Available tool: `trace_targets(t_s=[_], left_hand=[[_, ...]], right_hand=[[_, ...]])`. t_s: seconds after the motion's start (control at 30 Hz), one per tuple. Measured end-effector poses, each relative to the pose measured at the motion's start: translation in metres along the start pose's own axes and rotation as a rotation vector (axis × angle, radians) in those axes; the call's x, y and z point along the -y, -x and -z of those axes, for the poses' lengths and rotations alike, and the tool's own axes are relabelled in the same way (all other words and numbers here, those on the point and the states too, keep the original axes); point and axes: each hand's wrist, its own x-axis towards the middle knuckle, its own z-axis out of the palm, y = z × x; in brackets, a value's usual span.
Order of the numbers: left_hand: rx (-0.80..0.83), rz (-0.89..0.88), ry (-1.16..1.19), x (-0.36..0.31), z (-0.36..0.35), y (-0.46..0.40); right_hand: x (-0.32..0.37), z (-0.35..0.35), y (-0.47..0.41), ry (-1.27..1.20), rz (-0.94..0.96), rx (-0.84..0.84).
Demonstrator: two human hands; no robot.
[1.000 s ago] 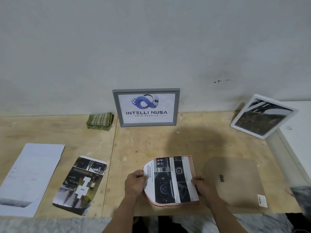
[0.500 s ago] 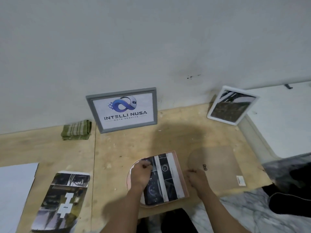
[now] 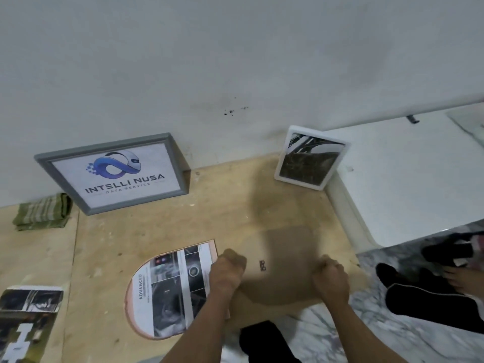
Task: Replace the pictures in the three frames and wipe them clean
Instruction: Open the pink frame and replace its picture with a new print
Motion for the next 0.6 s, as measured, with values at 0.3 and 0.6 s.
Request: trace_targets(t_s=[0.3,0.6], left_hand=[[-0.102,0.077,0.187,0.017,0.007,-0.011],[-0.251,0.083,0.758,0.148,0.119,-0.002]], right_hand=[[-0.002,0.012,-0.007,-0.412,-0.206,0.07],[0.096,-0.043,0.061,-0.626,0.056,0.292]])
